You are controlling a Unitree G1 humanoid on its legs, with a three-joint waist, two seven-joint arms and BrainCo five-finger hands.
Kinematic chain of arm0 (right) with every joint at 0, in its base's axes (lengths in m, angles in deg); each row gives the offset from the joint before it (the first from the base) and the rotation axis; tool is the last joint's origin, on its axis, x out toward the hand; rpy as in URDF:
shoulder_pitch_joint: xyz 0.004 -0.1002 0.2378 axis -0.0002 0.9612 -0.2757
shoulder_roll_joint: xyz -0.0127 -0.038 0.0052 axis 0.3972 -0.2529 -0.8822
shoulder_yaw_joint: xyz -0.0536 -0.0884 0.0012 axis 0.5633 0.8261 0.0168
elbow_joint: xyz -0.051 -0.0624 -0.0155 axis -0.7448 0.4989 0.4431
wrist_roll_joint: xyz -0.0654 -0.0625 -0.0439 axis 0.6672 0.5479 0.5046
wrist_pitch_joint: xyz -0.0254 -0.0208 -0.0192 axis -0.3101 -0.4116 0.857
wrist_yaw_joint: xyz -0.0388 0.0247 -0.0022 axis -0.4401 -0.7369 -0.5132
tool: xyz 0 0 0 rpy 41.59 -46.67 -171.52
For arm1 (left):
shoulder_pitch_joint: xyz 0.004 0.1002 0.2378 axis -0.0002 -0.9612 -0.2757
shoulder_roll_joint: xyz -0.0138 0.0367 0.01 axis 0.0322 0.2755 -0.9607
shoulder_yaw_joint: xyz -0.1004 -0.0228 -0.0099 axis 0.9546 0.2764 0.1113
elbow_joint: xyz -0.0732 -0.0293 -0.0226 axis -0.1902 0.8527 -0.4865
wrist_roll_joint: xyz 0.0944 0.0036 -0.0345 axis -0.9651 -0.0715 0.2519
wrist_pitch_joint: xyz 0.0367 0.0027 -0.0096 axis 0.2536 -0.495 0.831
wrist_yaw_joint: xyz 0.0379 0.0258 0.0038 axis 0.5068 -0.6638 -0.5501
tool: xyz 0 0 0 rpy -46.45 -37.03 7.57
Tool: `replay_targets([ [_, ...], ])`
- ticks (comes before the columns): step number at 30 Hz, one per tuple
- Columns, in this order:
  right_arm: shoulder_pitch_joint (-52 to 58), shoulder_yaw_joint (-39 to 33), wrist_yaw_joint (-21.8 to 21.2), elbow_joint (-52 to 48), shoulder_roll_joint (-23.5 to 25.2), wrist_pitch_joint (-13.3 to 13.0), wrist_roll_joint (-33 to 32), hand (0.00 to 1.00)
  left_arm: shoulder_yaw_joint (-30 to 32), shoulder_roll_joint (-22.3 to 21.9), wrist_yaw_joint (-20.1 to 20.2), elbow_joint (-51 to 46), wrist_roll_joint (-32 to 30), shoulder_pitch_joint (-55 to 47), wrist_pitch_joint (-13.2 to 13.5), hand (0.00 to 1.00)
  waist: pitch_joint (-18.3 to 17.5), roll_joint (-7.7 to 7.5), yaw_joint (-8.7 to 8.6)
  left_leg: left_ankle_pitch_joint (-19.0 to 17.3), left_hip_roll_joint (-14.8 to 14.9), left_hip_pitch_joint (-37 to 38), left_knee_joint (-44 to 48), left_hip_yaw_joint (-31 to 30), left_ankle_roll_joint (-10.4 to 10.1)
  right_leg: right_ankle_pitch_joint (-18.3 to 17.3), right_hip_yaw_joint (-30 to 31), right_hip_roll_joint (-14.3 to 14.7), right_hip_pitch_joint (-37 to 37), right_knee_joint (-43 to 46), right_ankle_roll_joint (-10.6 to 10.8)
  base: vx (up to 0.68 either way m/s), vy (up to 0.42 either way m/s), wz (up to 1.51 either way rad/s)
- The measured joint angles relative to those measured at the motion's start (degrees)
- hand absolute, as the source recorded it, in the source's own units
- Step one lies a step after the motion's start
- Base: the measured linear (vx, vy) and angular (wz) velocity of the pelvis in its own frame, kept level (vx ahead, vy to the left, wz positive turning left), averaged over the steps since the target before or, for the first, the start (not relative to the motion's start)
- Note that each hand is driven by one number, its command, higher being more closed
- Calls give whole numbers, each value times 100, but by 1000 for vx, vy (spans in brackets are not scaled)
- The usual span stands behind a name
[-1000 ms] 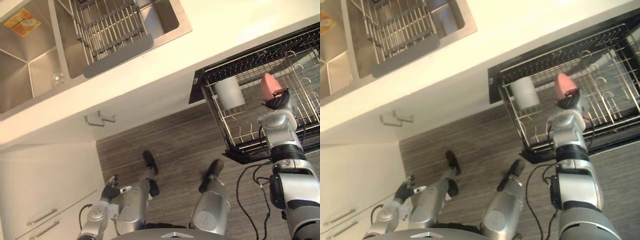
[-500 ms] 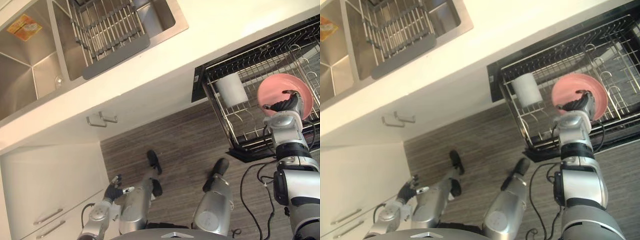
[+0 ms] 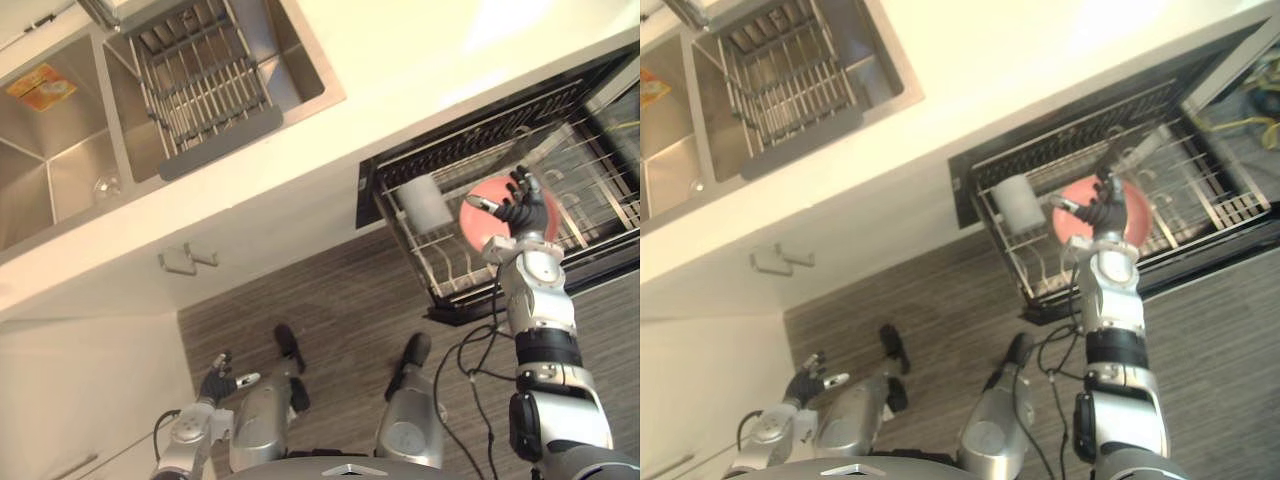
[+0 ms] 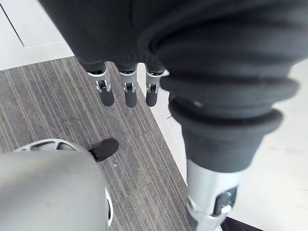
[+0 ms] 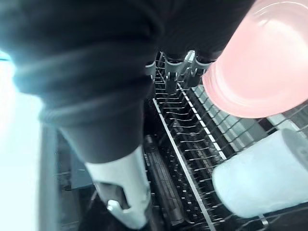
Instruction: Walk over to the sink, pick up the cup, carry it to the dishwasher, place the cup inside the dishwasher, then close the dishwasher door
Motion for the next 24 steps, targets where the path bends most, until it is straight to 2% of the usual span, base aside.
replay_targets([
  [3,257,-286,139,-315,156,-211,-94,0,117,-4,-134,15,0,-14,-141,0,-167,-182,-13,-45,60,191,0,25,-47,27,-14,100,240,-155,1,55,-17,-8],
  [7,614,-958,1094,-561,243,-228,111,0,303,-10,-279,33,2,-142,-300,0,-508,-352,-39,-102,174,367,0,154,-122,58,26,270,426,-362,-35,53,-22,-13],
  [12,1121,-1839,2170,-416,250,-201,-370,0,329,-67,-326,247,5,-209,-320,0,-653,-349,-230,-124,232,496,0,217,-152,67,107,343,506,-413,-45,16,-16,-12],
  [13,1271,-2052,2428,-194,250,-176,-536,0,328,-101,-328,246,5,-235,-319,0,-680,-342,-315,-124,245,503,0,228,-153,73,117,357,505,-419,-57,-12,-14,-9],
  [16,1447,-2252,2763,264,277,-121,-819,0,322,-117,-326,248,5,-248,-325,0,-691,-323,-344,-124,238,571,1,320,-153,82,132,360,505,-447,-74,-33,-8,-15],
  [17,1542,-2255,2794,471,283,-71,-921,100,323,-115,-324,241,4,-246,-324,0,-709,-294,-351,-124,232,566,1,317,-153,59,129,354,504,-453,-77,-47,-5,-7],
  [24,1666,-2268,2577,1337,640,271,-1551,100,306,-117,-297,251,-33,-367,-323,0,-839,-7,-335,-164,209,393,2,309,-152,49,8,316,441,-490,-67,-21,-4,9],
])
